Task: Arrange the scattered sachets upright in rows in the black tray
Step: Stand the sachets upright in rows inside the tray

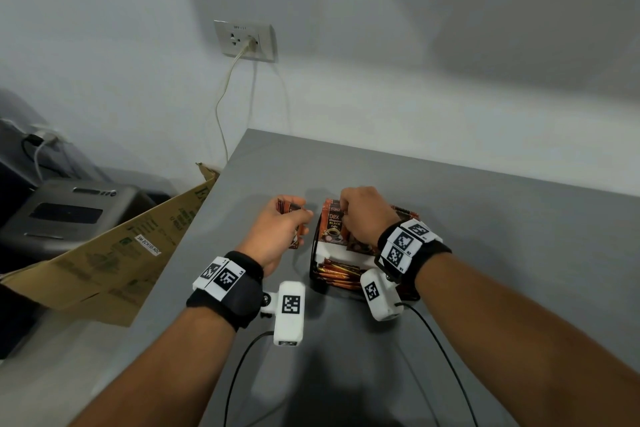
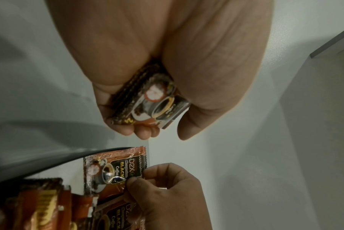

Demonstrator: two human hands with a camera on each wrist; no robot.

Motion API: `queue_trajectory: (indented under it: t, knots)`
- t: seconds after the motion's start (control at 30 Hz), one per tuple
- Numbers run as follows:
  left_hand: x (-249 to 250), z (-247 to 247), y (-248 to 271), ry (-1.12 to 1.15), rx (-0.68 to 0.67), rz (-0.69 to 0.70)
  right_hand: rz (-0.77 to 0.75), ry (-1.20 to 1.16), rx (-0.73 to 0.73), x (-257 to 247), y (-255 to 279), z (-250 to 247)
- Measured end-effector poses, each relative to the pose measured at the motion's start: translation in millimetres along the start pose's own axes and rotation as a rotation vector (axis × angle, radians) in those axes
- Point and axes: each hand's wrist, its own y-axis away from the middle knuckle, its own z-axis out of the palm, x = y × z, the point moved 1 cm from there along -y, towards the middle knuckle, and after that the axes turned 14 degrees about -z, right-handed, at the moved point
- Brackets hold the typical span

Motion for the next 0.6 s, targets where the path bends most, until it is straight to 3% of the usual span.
queue_trajectory:
  t: [0.3, 0.47, 0.6]
  knots:
    - [0, 2, 2, 0.095, -0.053, -0.032, 0.018, -0.098, 0.053, 8, 6, -6]
    - [7, 9, 5, 0.054, -0.109, 0.024, 0.054, -0.255, 0.172, 20, 23, -40]
    - [10, 24, 6, 0.006, -0.185, 0.090, 0.061, -0.355, 0.095, 26, 49, -64]
